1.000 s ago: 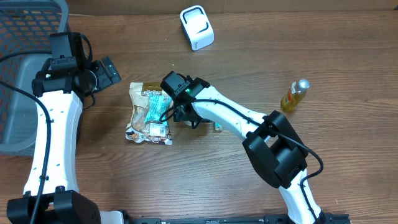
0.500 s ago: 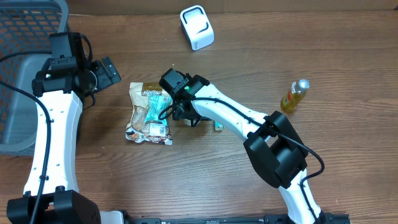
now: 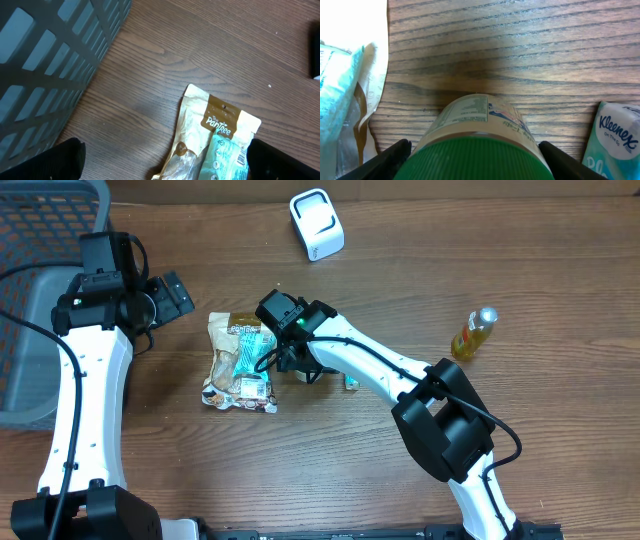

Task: Scan the item barcode
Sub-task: 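Lift the green-capped jar with the right gripper and tilt it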

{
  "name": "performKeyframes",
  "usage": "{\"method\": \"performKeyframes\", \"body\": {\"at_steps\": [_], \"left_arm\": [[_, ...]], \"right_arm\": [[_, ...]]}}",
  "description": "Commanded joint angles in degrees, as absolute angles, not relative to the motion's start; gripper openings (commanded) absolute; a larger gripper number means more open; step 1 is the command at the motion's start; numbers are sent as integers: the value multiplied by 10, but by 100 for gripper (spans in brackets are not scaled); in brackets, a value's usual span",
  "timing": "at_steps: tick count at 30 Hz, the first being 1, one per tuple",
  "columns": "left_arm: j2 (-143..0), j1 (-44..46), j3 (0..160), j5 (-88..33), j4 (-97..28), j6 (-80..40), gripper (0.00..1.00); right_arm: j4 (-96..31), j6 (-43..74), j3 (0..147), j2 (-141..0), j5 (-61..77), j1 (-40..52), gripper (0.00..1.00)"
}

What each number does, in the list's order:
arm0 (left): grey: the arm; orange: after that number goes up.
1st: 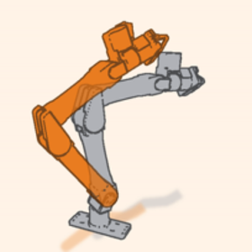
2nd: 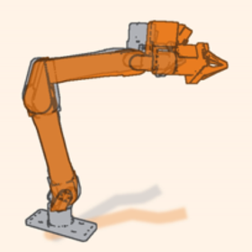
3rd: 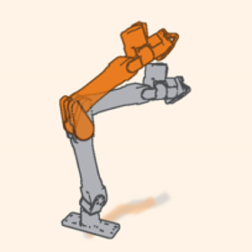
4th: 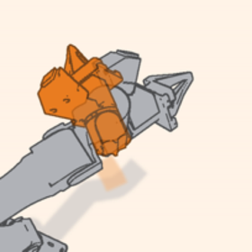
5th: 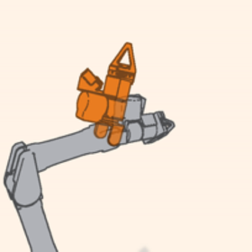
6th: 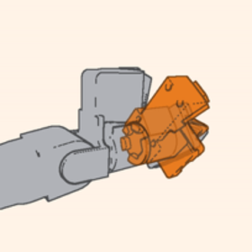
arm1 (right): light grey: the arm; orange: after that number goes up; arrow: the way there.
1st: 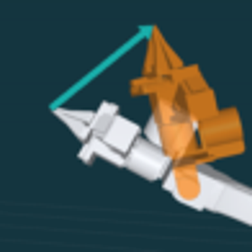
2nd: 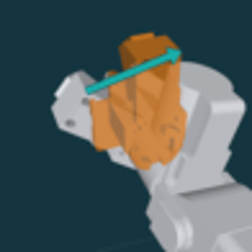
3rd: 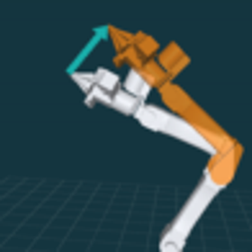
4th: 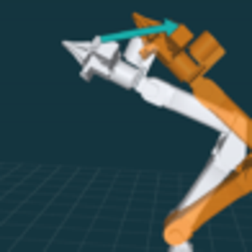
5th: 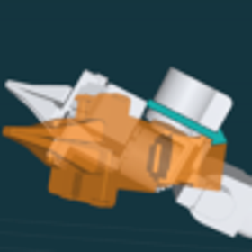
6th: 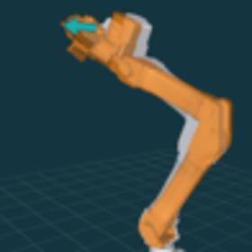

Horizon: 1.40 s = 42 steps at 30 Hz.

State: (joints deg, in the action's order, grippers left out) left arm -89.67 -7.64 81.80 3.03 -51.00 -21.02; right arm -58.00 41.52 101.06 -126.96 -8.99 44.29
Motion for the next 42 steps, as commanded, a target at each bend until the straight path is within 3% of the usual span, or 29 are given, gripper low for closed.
{"method": "performKeyframes", "body": {"at_steps": [1, 27, 42], "left_arm": [[-899, -82, 822, 34, -508, -208, 100], [-899, -82, 822, 34, -508, -208, 100], [-899, -82, 822, 34, -508, -208, 100]], "right_arm": [[-582, 416, 1023, -1277, -93, 442, 76], [-586, 416, 1020, -1281, -93, 442, 77], [-603, 416, 1026, -1275, -67, 431, 50]]}}
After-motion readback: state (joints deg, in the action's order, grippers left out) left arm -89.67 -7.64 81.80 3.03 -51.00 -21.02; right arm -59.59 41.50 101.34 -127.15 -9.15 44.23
